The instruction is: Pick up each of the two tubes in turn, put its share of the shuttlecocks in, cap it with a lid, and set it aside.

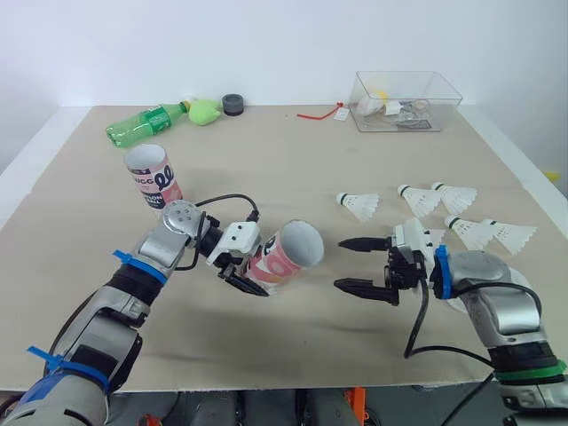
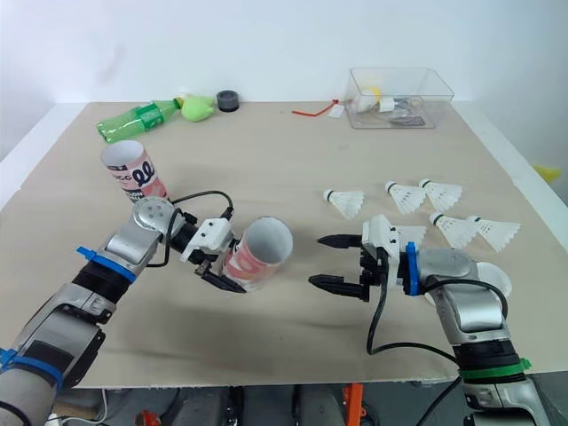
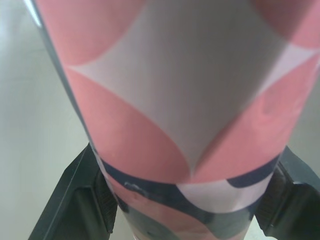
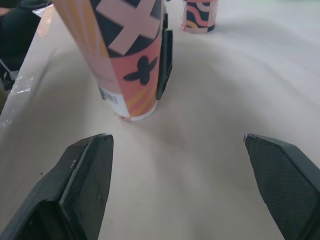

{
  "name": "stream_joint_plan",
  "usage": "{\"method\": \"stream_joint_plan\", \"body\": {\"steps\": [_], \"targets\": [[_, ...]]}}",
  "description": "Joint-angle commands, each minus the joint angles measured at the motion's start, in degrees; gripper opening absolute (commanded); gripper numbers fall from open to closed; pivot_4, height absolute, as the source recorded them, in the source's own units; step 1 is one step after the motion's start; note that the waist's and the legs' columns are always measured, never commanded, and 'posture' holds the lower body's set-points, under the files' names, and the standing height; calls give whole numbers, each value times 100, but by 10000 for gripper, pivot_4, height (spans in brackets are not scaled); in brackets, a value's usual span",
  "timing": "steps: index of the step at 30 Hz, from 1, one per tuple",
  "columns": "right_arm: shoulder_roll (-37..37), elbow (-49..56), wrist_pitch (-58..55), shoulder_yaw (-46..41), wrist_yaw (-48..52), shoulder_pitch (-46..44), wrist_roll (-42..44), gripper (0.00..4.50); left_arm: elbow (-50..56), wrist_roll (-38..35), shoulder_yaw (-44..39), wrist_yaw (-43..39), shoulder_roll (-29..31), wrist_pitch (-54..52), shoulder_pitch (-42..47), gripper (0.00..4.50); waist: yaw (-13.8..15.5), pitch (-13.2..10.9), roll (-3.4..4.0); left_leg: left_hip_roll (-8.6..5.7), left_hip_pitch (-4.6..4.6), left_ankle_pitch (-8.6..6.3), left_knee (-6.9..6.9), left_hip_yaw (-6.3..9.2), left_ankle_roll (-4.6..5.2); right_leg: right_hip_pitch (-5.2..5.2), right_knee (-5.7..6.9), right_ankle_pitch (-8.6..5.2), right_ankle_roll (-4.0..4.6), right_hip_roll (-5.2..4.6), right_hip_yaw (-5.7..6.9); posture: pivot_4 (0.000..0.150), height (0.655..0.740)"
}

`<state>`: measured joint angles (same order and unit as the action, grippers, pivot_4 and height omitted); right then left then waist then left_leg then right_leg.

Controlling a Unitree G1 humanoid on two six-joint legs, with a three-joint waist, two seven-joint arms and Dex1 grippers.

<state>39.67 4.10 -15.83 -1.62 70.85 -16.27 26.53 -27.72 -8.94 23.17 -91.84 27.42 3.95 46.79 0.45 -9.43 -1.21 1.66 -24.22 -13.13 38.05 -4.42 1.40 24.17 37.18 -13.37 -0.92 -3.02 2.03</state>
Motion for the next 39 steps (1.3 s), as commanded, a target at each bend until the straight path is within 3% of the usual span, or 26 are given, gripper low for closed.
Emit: {"method": "stream_joint_plan", "body": {"steps": [1,6,17,28,39], "targets": [[117,313,-53,-278,-149,92,140,45000,-25,63,17,-65,-73,82,86,28615,1,0,0,0,-1,0,4,0,0,0,1,1,-2,0,-1,1500,7400],[94,627,-564,-598,-567,328,483,45000,24,130,-17,-46,-131,-15,71,28615,6,0,0,0,-10,-2,28,0,4,-3,2,10,-12,-3,-1,1500,7400],[425,1830,-3040,-2277,-2713,1096,1591,45000,178,191,-30,-65,-73,-272,122,28615,8,0,0,0,-13,-3,37,0,7,-4,4,21,-13,-6,-5,1500,7400],[1116,1035,-3007,-2587,-2755,1445,1059,45000,569,156,85,-66,52,-428,-74,28615,5,0,0,-1,-13,-4,37,-3,9,-3,3,17,-25,-3,-12,1500,7400],[973,346,-2755,-2088,-2964,971,561,45000,765,132,170,-66,194,-882,172,28615,-1,1,1,2,-11,0,41,-10,16,-1,4,23,-37,6,-23,1500,7400]]}}
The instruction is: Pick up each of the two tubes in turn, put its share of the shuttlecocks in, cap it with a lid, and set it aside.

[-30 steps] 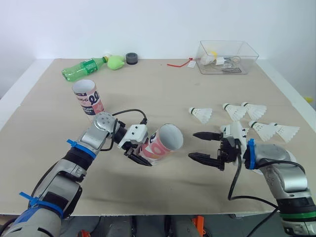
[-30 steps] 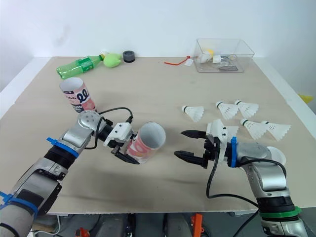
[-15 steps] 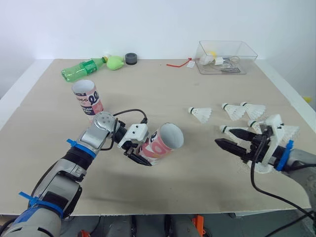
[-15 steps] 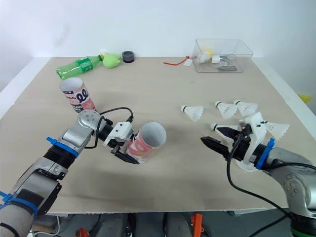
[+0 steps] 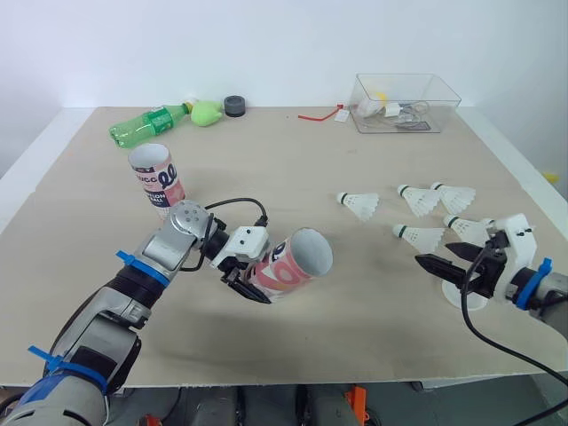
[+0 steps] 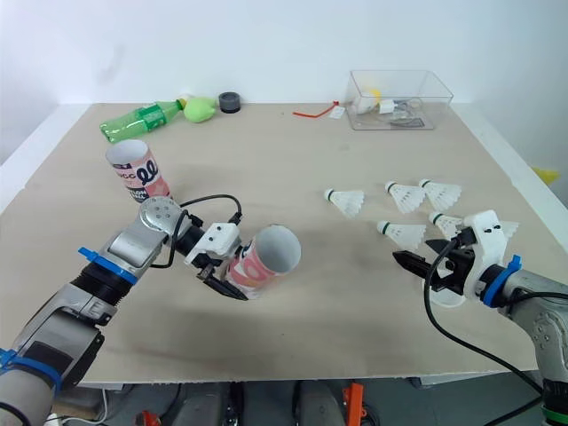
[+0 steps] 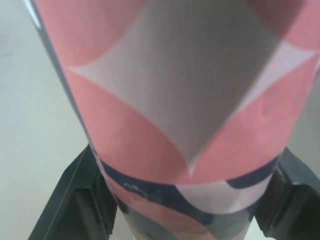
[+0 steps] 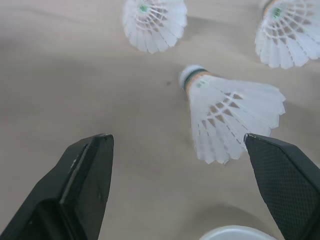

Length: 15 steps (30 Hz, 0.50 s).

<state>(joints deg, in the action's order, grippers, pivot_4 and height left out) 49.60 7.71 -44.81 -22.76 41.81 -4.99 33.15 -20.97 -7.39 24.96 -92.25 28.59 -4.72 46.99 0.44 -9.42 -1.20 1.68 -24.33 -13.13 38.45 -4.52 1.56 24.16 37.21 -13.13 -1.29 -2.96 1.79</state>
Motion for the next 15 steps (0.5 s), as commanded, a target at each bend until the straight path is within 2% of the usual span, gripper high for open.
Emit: {"method": "stream_joint_plan", "body": {"steps": [1,10,13,15], "targets": [[-40,-75,155,78,-92,-215,-149,45000,70,0,-17,-25,82,-9,159,28615,1,0,0,-1,0,0,0,0,0,0,0,0,0,0,-1,1500,7400],[-242,-508,518,388,-198,-643,-535,45000,-182,122,-146,72,-35,-5,293,28615,2,0,0,-1,-1,0,2,-3,0,1,0,2,-4,0,-5,1500,7400],[-285,-582,534,412,-223,-731,-579,36777,-213,123,-157,91,-36,28,306,28376,2,0,0,-1,-1,0,2,-3,0,1,0,3,-3,1,-6,1500,7400],[-319,-686,584,467,-258,-782,-664,26637,-218,123,-156,95,-33,50,300,28376,2,0,1,-1,-1,0,2,-3,0,1,0,3,-3,0,-6,1500,7400]]}}
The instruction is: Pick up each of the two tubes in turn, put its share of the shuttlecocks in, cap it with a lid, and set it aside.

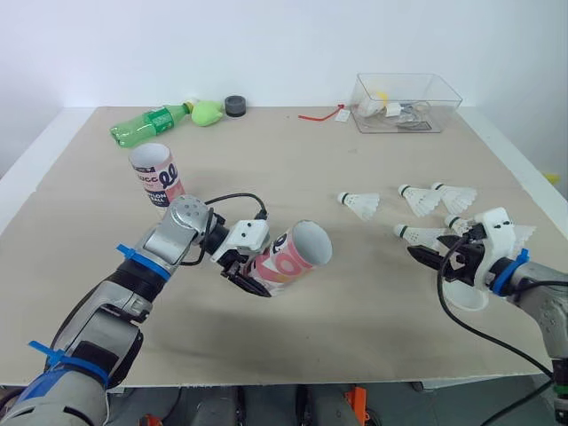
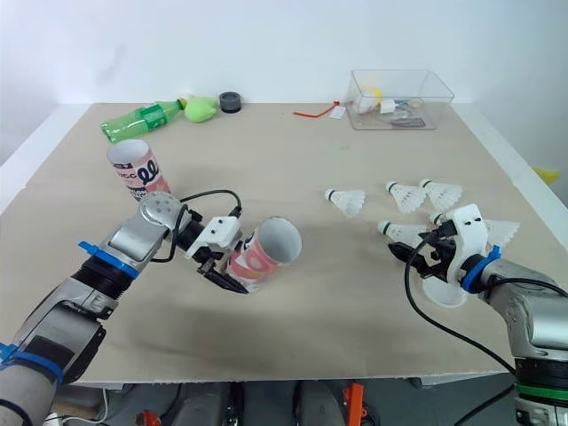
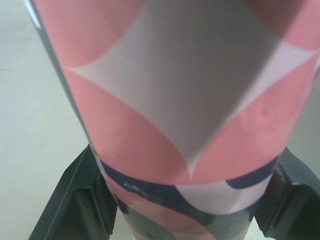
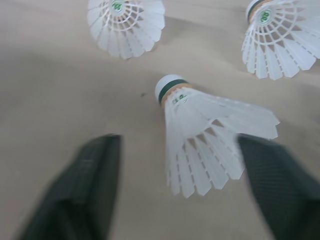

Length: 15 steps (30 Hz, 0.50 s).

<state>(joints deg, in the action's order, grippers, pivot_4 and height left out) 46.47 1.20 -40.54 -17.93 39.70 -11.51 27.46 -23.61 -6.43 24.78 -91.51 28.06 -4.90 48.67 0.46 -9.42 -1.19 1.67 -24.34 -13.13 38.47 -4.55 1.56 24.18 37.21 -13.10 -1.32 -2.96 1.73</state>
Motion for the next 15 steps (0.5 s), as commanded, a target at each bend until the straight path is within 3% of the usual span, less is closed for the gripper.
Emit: {"method": "stream_joint_plan", "body": {"steps": [1,5,6,15], "targets": [[-29,-82,187,4,-56,-151,-131,21618,54,28,-135,25,23,77,123,28376,0,0,0,0,0,0,0,0,0,0,0,1,1,0,0,1500,7400],[-90,-190,323,34,-68,-212,-258,2769,77,36,-124,41,26,110,74,28376,0,0,0,0,0,0,0,-1,0,0,0,1,1,0,0,1500,7400],[-94,-181,325,40,-44,-221,-256,1179,66,40,-121,46,23,117,69,28376,0,0,0,0,0,0,0,-1,0,0,0,1,2,0,0,1500,7400],[222,399,840,174,585,-363,-260,1179,-527,173,-126,126,-40,357,258,28376,0,0,3,0,0,1,4,-2,2,0,2,4,-2,1,-1,1500,7400]]}}
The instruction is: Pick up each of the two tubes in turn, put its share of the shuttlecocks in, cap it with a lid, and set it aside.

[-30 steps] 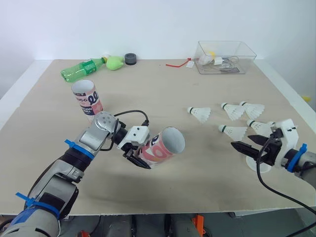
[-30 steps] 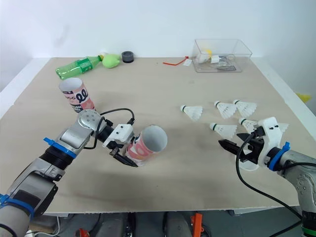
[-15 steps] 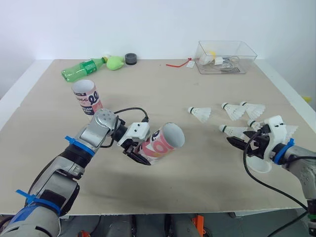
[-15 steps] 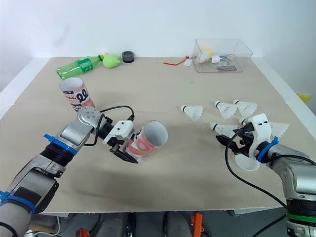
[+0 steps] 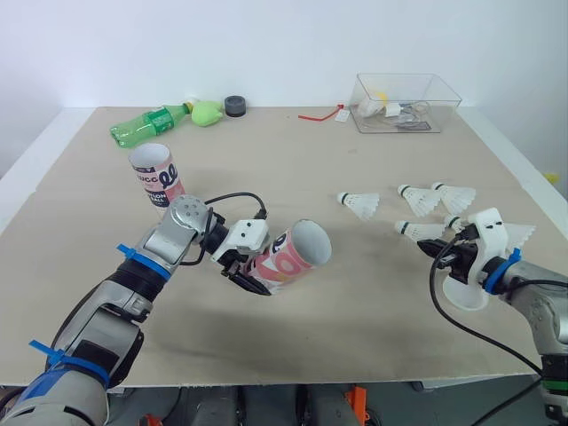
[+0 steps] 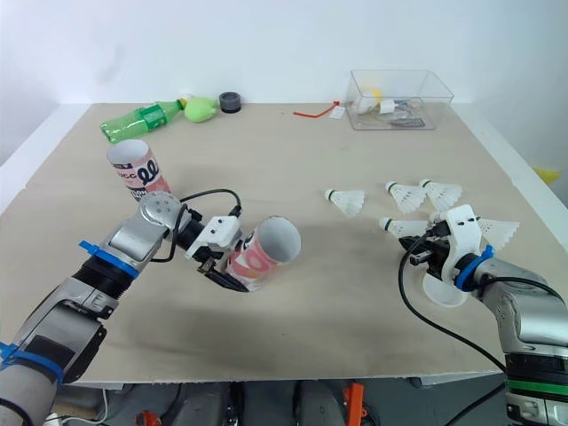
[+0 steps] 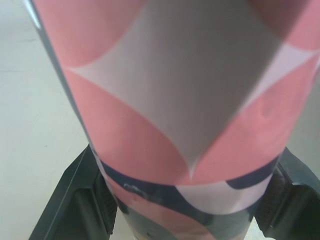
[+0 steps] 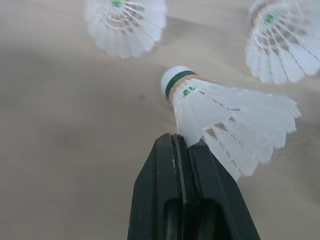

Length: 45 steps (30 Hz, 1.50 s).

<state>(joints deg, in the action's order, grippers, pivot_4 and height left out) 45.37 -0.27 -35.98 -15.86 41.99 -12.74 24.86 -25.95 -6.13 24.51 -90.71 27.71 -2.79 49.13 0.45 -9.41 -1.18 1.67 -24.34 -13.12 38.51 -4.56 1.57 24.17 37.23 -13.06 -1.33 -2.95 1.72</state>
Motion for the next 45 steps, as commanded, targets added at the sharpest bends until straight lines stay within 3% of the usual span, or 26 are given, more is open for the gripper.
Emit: {"method": "stream_joint_plan", "body": {"steps": [1,7,12,23,30,37,40,45], "targets": [[421,661,386,-76,437,-320,48,1179,-436,173,-101,60,-18,204,270,28376,0,-1,4,0,0,2,1,-1,3,1,1,2,-3,0,-1,1500,7400],[1152,1099,1237,-147,1139,-473,-187,1179,-1310,361,-107,151,-163,528,623,28376,1,1,1,1,1,6,4,-1,10,-1,0,9,-7,1,0,1500,7400],[1627,1388,3039,363,2113,-1064,-663,1179,-1711,373,-98,-44,-276,465,920,28376,-24,0,2,-1,2,6,6,-8,10,1,0,11,-9,3,-5,1500,7400],[1116,831,5068,2181,3166,-3104,-1659,1179,-1929,251,-123,-179,-484,-26,1283,28376,-4,-3,-2,9,-11,7,11,-19,9,20,0,28,17,14,-17,1500,7400],[851,383,5838,2539,3233,-3413,-2108,1179,-1745,206,-134,-179,-478,-150,1196,28376,-2,-4,-4,-2,-22,1,12,-25,19,26,-4,38,31,-3,-18,1500,7400],[451,132,5866,2887,3321,-3666,-2259,1179,-1626,209,-165,-179,-526,-236,1137,28376,-4,-5,-3,6,-20,3,14,-24,16,29,1,39,31,4,-17,1500,7400],[406,143,5790,2885,3406,-3738,-2153,10068,-1577,211,-178,-179,-533,-265,1106,28376,-4,-5,-3,5,-20,4,14,-24,15,29,2,40,32,3,-17,1500,7400],[713,353,5264,2576,3907,-3565,-1328,33907,-1626,265,-252,-178,-523,-246,1089,28376,2,-5,-3,0,-21,3,14,-23,16,26,2,40,32,-4,-16,1500,7400]]}}
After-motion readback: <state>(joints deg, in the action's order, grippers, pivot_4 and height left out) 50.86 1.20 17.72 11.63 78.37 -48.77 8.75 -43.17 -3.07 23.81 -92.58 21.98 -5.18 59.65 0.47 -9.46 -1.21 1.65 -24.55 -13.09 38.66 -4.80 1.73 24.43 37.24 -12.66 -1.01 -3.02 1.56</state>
